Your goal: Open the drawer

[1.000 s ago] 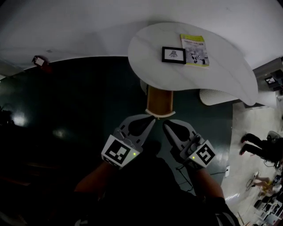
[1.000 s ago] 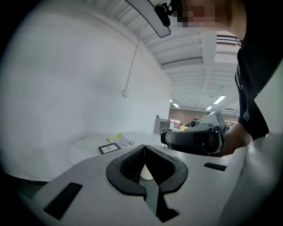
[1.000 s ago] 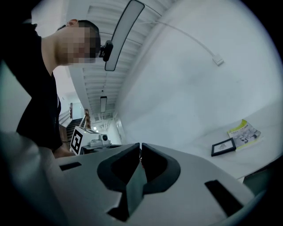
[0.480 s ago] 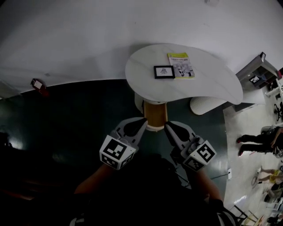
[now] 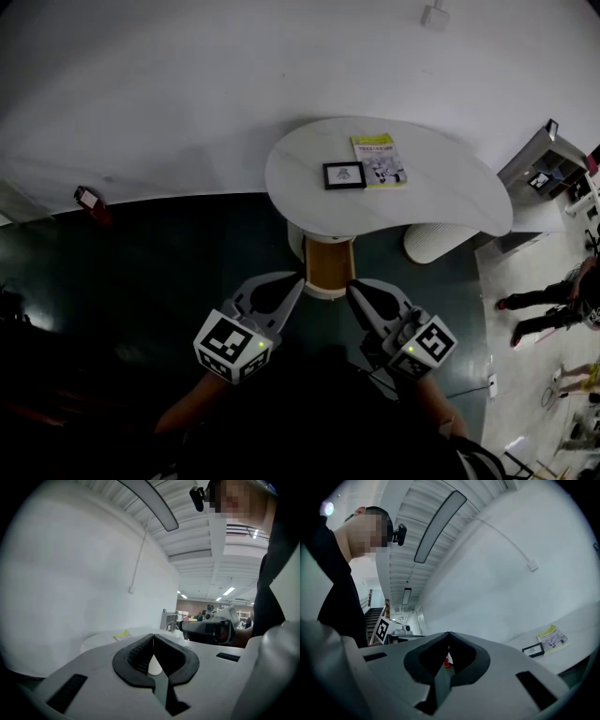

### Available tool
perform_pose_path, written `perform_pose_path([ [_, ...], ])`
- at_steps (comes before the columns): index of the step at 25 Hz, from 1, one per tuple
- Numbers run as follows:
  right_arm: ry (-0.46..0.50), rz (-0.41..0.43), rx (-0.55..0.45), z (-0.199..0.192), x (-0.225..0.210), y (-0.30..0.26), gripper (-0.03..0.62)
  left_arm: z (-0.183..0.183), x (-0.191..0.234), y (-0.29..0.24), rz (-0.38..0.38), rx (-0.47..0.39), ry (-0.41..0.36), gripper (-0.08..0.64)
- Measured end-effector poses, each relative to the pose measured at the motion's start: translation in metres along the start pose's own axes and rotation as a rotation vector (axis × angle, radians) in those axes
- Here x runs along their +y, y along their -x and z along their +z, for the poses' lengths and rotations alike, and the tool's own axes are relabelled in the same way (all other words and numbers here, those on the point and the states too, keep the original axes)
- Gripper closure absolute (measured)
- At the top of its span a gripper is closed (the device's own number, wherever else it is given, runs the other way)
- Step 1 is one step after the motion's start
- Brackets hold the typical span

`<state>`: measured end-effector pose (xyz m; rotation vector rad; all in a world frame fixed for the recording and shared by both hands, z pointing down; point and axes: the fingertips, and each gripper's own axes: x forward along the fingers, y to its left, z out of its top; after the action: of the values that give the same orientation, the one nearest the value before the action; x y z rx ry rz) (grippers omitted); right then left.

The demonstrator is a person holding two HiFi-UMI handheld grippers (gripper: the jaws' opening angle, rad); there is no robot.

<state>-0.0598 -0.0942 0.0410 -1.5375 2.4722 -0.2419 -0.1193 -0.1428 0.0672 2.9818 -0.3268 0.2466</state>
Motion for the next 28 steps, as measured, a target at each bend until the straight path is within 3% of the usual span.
perform_pose_path([
  [3, 0.06, 0.017, 0.024, 0.004, -0.002, 0.004, 0.575, 0.004, -0.001, -0.006, 0.027, 0.0, -0.02, 0.548],
  [7, 0.07, 0.033, 0.025, 0.014, -0.006, 0.013, 0.575, 0.005, -0.004, -0.017, 0.052, 0.004, -0.001, 0.548],
  [28, 0.108, 0.033, 0.017, 0.03, -0.032, 0.044, 0.577, 0.01, -0.03, -0.059, 0.046, -0.003, -0.011, 0.548],
])
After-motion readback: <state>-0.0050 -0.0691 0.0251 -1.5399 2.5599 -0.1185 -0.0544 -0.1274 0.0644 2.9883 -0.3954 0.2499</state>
